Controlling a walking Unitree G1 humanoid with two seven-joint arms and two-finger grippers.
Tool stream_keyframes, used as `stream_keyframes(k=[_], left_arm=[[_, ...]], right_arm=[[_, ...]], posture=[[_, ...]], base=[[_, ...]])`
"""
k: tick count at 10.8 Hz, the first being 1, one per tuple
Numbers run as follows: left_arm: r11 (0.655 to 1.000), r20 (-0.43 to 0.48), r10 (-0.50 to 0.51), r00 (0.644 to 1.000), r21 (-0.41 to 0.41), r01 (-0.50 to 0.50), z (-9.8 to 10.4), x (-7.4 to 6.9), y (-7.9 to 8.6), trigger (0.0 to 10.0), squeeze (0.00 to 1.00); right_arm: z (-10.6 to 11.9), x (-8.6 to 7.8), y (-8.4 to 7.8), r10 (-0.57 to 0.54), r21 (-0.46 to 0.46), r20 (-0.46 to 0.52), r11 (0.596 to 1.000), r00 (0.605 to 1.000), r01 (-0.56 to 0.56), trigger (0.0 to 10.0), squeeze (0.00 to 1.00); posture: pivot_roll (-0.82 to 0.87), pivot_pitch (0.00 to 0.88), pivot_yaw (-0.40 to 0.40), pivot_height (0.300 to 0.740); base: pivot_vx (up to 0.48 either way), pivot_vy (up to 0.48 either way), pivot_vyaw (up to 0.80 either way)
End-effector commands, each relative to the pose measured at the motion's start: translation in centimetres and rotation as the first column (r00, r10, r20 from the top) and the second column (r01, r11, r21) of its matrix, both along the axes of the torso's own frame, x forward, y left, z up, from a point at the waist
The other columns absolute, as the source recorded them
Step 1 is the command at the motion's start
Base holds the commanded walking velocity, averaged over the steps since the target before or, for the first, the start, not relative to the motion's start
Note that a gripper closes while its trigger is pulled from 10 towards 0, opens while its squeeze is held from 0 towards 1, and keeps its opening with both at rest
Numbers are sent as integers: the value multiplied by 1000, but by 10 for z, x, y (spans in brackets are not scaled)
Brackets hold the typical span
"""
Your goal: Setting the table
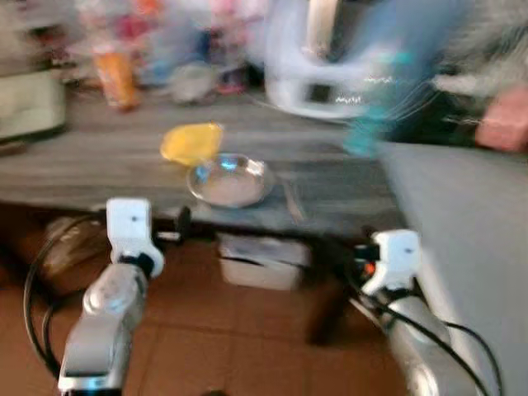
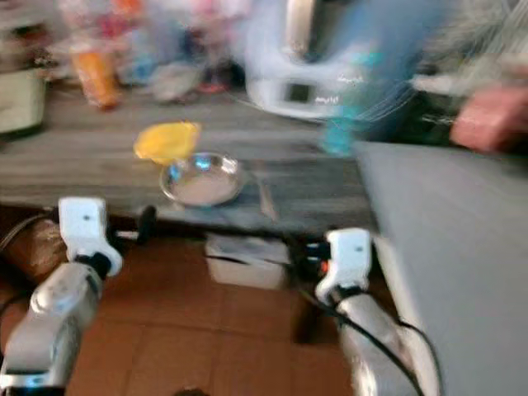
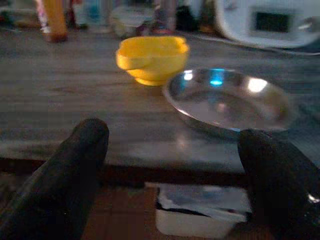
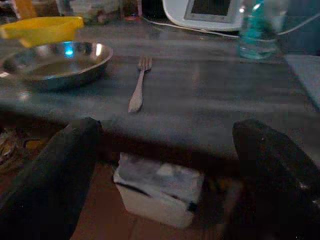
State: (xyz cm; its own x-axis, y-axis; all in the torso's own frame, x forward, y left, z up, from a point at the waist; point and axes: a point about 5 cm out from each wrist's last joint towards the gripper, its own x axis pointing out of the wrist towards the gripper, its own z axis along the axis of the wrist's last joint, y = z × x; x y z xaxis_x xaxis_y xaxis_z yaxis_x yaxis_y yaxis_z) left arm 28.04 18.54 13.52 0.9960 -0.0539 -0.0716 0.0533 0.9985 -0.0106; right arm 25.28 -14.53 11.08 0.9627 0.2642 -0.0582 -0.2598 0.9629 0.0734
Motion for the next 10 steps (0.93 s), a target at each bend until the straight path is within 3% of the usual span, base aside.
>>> stream_keyframes(k=[1, 3, 5, 7, 10], left_arm=[[1000, -21, 5, 1000, 8, -4, -4, -2, 0, 10000, 0], [1000, -15, 0, 1000, 24, 0, -5, -2, -1, 10000, 0], [998, 21, -5, 1000, 61, 3, -9, -6, 0, 10000, 0], [999, 28, -5, 1000, 43, 3, -18, -12, -7, 10000, 0], [999, 92, -29, 995, 41, 25, -12, -12, -11, 10000, 0]], right_arm=[[-1, 1, -3, -9, -10, -3, 1000, 1000, 9, 10000, 0], [0, 3, -3, -6, -13, 3, 1000, 1000, 6, 10000, 0], [-1, 4, 0, -2, -15, 4, 1000, 1000, 2, 10000, 0], [0, 8, 2, -2, -20, 12, 1000, 1000, 2, 10000, 0], [-1, 10, 3, -7, -5, 17, 1000, 1000, 7, 10000, 0]], posture=[[134, 0, -7, 740], [136, 0, -8, 740], [137, 0, -10, 740], [139, 0, -8, 740], [151, 0, -5, 740]], base=[[-382, 0, 0], [-403, 0, 0], [0, 0, 0], [0, 0, 0], [96, 0, 0]])
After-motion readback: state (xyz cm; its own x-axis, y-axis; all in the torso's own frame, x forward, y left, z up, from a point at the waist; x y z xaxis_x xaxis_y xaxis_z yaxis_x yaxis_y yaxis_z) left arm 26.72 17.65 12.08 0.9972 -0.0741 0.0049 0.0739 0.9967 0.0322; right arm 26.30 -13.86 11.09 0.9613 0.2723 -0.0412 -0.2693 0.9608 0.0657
